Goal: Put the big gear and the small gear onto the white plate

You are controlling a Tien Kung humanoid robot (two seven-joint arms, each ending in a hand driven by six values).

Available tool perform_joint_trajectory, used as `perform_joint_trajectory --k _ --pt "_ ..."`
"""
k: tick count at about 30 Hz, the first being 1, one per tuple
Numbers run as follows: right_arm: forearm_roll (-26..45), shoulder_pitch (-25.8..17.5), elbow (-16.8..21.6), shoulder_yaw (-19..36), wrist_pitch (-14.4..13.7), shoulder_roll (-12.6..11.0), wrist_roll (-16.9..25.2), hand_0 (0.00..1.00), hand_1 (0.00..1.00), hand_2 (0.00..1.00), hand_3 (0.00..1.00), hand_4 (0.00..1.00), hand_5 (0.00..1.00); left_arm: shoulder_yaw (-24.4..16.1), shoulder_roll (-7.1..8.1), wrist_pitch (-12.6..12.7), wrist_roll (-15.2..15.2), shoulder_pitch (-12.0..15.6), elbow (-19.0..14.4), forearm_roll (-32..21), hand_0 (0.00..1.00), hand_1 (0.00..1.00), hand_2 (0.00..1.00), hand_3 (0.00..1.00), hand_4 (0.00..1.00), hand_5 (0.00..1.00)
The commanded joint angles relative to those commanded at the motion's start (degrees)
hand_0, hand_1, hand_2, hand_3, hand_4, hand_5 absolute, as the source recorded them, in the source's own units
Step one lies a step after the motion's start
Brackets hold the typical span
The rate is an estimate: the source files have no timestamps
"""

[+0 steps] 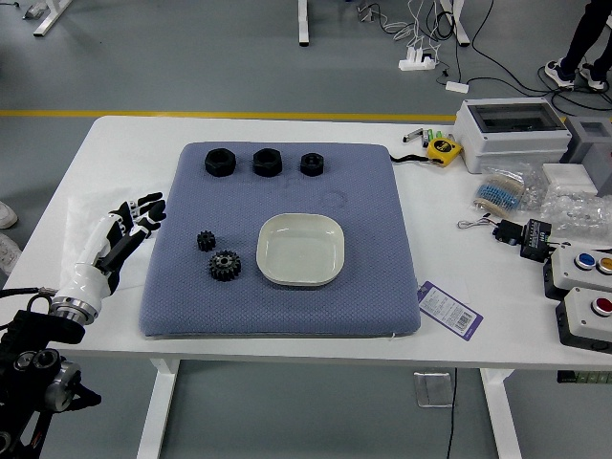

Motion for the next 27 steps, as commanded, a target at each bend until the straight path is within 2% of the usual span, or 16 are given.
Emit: perform_joint_trajectory --k 3,4,7,9,10,15,16,17,21,22,27 --pt "0.5 0.05 0.0 -0.18 0.1 -0.03 0.43 0.695 0.677 0.756 0.631 0.798 0.718 0.13 0.33 -0.21 -0.25 -0.69 -0.1 3.7 0.797 0.794 0.853 0.801 0.944 0.652" --pt "0.6 0.09 -0.01 -0.31 0.13 -0.04 0.53 0.685 0.671 0.746 0.613 0.795 0.718 0.23 0.45 -0.43 -0.29 -1.01 -0.06 5.53 0.791 0.788 0.85 0.8 0.996 0.389" --pt "0.53 0.22 -0.02 -0.64 0.12 -0.05 0.84 0.685 0.671 0.746 0.613 0.795 0.718 0.92 0.87 -1.62 -0.09 -2.64 0.3 12.56 0.791 0.788 0.85 0.8 0.996 0.389" --pt "0.53 0.25 -0.06 -0.76 -0.01 0.02 1.18 0.685 0.671 0.746 0.613 0.795 0.718 2.19 1.19 -1.28 0.79 -4.33 0.95 17.4 0.791 0.788 0.85 0.8 0.996 0.389" --pt "0.54 0.29 -0.06 -0.85 -0.1 0.05 1.35 0.675 0.665 0.742 0.607 0.793 0.719 3.22 1.41 -1.24 1.88 -5.58 1.59 19.63 0.764 0.773 0.842 0.786 0.833 0.056" --pt "0.38 0.48 -0.05 -0.97 -0.23 0.04 1.53 0.675 0.665 0.742 0.607 0.793 0.719 7.81 2.65 -1.43 5.25 -11.1 4.28 31.92 0.764 0.773 0.842 0.786 0.833 0.056" --pt "0.42 0.5 -0.04 -0.98 -0.24 0.04 1.53 0.673 0.658 0.738 0.603 0.794 0.722 8.8 3.04 -1.71 5.68 -12.32 4.97 34.16 0.739 0.757 0.833 0.811 0.792 0.002" --pt "0.43 0.54 -0.05 -0.96 -0.26 0.02 1.51 0.673 0.658 0.738 0.603 0.794 0.722 9.98 3.52 -2.09 6.21 -13.71 5.86 36.77 0.739 0.757 0.833 0.811 0.792 0.002" --pt "0.54 0.61 -0.03 -0.89 -0.31 -0.01 1.52 0.673 0.658 0.738 0.603 0.794 0.722 12.44 4.48 -2.63 6.97 -16.45 7.73 45.29 0.739 0.757 0.833 0.811 0.792 0.002" --pt "0.55 0.63 -0.02 -0.87 -0.32 -0.02 1.52 0.673 0.663 0.74 0.607 0.797 0.731 13.03 4.7 -2.72 7.07 -17.05 8.15 47.74 0.713 0.738 0.819 0.825 0.812 0.002" --pt "0.37 0.7 0.02 -0.93 -0.37 -0.09 1.49 0.673 0.663 0.74 0.607 0.797 0.731 16.12 5.9 -3.39 7.13 -19.85 10.6 50.89 0.713 0.738 0.819 0.825 0.812 0.002"
